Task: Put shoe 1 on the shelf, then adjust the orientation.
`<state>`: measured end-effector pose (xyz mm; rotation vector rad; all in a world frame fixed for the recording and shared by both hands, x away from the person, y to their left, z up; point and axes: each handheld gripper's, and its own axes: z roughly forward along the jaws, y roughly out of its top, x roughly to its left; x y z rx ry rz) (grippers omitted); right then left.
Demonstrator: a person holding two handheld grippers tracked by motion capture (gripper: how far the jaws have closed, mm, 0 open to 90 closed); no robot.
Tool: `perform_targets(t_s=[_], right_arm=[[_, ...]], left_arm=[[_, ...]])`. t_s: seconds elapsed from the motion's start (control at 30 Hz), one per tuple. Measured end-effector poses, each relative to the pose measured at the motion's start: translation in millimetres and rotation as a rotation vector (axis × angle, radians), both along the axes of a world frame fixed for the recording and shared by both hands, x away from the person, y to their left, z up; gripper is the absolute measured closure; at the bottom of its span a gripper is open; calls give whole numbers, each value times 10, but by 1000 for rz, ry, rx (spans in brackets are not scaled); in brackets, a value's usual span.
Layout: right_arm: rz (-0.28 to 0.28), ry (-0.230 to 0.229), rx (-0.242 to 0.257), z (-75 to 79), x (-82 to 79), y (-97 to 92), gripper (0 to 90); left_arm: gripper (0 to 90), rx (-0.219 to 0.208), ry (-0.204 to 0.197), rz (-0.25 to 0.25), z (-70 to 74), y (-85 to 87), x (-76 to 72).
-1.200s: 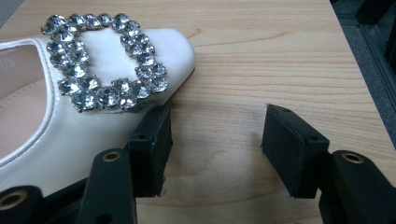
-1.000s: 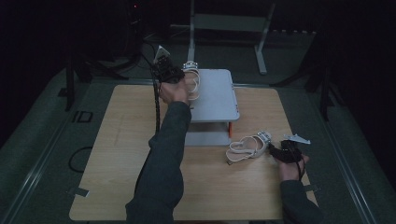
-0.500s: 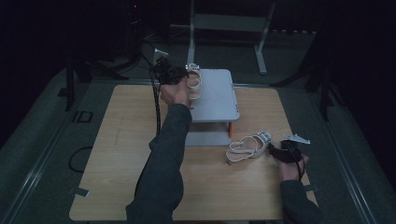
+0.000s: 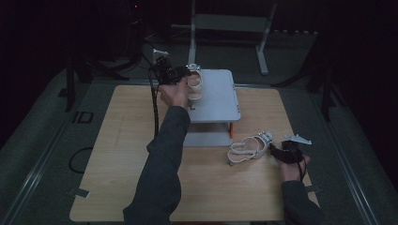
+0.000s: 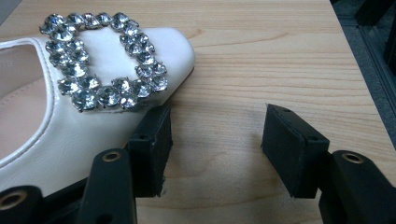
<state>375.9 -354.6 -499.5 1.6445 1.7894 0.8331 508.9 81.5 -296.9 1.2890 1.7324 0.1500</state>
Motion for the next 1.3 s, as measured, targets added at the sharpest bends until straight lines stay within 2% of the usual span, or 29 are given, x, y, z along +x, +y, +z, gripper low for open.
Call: perform_targets(t_s=[0.07,0.13,0.2,0.23,0.3,0.43,0.47,0.7,0.77,0.93,1.0,1.03,1.07,1.1,1.17,1.3], right_arm=[[0,-1,1,-1,1,0,421],[0,-1,0,-1,1,-1,421],[0,-1,0,-1,2,-1,420],[0,-1,0,-1,3,0,421],[0,-1,0,-1,3,0,420],[0,-1,0,-1,2,1,421],[0,-1,-1,-1,2,1,421],[-1,0,-1,-1,1,3,421],[-1,0,0,-1,0,3,420],[-1,-1,2,-1,-1,2,420],[-1,-2,3,-1,-5,0,419],[-1,-2,3,-1,-5,0,419],[-1,-2,6,-1,-6,-1,418],[-2,-1,9,1,-8,-1,418],[-3,0,11,3,-9,-1,418],[-1,1,12,4,-12,-2,419]], left_arm=[[472,45,-9,-26,8,1,10],[467,57,5,-52,10,25,19],[467,32,25,-78,0,67,32],[468,34,33,-86,2,87,32],[457,-7,38,-107,-2,130,33],[440,-22,20,-135,32,164,8],[440,-28,-3,-132,61,187,-22],[430,20,-36,-146,109,297,-80],[430,5,-39,-178,99,344,-84],[430,78,-67,-212,108,458,-142],[430,126,-74,-227,106,502,-171],[430,126,-74,-227,106,502,-171],[430,160,-85,-252,92,551,-204],[431,172,-90,-260,85,570,-218],[431,204,-107,-262,71,605,-256],[460,242,-136,-247,7,747,-334]])
